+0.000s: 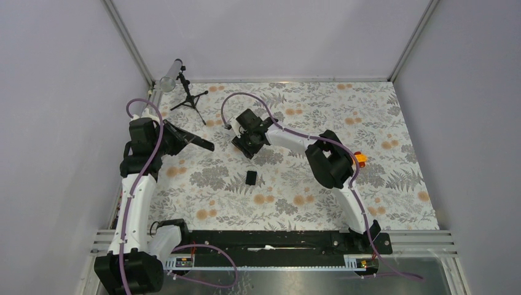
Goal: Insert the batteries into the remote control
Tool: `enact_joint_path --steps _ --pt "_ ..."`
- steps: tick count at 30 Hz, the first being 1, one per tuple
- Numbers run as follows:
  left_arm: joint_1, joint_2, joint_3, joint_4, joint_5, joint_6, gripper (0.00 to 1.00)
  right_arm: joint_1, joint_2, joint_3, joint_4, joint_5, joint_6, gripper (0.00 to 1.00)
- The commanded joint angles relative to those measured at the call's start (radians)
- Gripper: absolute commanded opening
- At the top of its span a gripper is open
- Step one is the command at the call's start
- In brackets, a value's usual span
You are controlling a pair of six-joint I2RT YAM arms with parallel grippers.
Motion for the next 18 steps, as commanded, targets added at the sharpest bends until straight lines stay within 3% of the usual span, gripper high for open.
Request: enact_joint_path --steps 1,6,11,16,18 --pt "0.007 0.006 0.007 0.056 0.031 -0.006 0.0 0.002 0.017 0.068 -0.125 -0.034 -0.045 0.55" --pt "0.009 0.009 0.001 0.065 0.033 -0.012 0.0 -0.007 0.022 0.094 -0.179 -0.078 -0.066 0.54" --pt "0.01 0.002 -0.002 0.066 0.027 -0.012 0.0 -0.007 0.028 0.088 -0.162 -0.023 -0.071 0.47" --pt "0.012 -0.004 0.001 0.062 0.023 -0.01 0.0 -0.008 0.018 0.086 -0.137 -0.015 -0.059 0.48" --pt "0.013 -0.005 0.002 0.06 0.021 -0.009 0.0 -0.009 0.021 0.099 -0.133 0.0 -0.037 0.54"
